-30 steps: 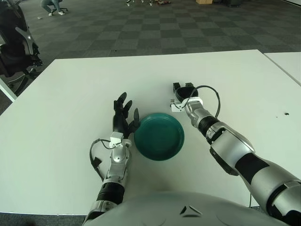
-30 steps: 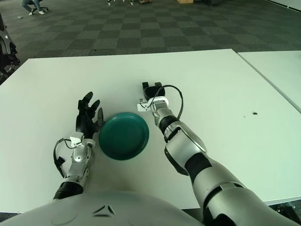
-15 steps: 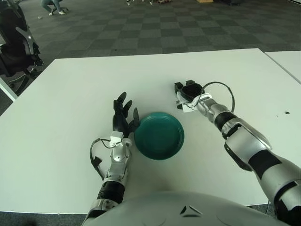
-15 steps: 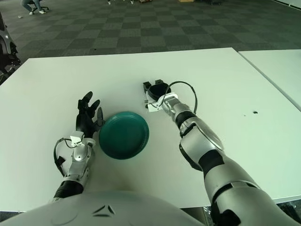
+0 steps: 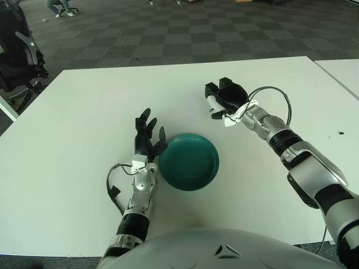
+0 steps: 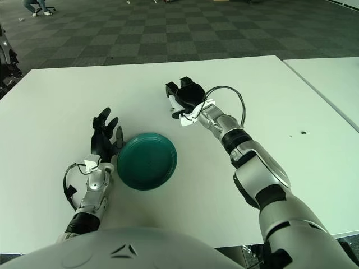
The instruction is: Put the charger into the plate.
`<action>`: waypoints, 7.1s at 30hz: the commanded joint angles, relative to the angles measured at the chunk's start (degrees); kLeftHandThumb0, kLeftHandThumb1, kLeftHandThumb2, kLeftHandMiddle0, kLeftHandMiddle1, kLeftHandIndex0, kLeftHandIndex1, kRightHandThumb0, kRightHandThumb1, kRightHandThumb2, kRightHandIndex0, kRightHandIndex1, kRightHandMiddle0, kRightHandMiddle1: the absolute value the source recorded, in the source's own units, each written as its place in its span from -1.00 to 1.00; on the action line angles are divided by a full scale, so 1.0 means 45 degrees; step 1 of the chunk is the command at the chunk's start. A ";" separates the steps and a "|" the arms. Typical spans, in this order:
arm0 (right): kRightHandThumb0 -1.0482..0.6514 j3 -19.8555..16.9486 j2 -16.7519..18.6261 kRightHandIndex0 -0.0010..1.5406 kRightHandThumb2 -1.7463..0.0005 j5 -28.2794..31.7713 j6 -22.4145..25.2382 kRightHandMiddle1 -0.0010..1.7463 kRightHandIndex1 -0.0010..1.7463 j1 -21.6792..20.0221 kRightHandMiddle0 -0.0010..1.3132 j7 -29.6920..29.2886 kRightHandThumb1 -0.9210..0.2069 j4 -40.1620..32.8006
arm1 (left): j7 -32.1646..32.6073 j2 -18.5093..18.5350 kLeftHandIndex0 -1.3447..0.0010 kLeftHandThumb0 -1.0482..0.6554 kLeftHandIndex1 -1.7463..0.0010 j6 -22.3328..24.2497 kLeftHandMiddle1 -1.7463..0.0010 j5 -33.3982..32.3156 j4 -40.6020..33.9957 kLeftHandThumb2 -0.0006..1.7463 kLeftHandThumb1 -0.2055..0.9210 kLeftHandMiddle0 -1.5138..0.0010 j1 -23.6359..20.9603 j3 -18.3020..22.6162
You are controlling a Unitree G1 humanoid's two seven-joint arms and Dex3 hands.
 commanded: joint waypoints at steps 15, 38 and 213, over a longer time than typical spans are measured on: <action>-0.31 0.0491 -0.1045 0.52 -0.45 0.1767 -0.2300 1.00 1.00 0.2381 -0.12 0.6122 0.00 -0.7584 | 0.0814 0.0627 1.00 -0.71 -0.12 -0.1699 0.42 0.1141 0.4179 -0.12 1.00 0.78 0.1559 -0.0013; -0.22 0.1911 0.0018 0.57 -0.01 -0.1148 -0.4102 1.00 1.00 0.2959 -0.45 0.5408 -0.54 -0.5810 | 0.0945 0.0203 1.00 -0.61 0.19 -0.1998 0.57 0.1279 0.3802 -0.25 1.00 0.73 0.1653 -0.0270; -0.94 -0.7216 0.6897 -1.00 -0.07 1.1923 0.2294 -0.96 -1.00 1.0271 -1.00 0.5081 -1.00 -0.1294 | 0.0120 0.0412 1.00 -0.81 0.58 -0.2528 0.98 0.1723 0.2602 0.27 1.00 0.87 0.3133 0.0737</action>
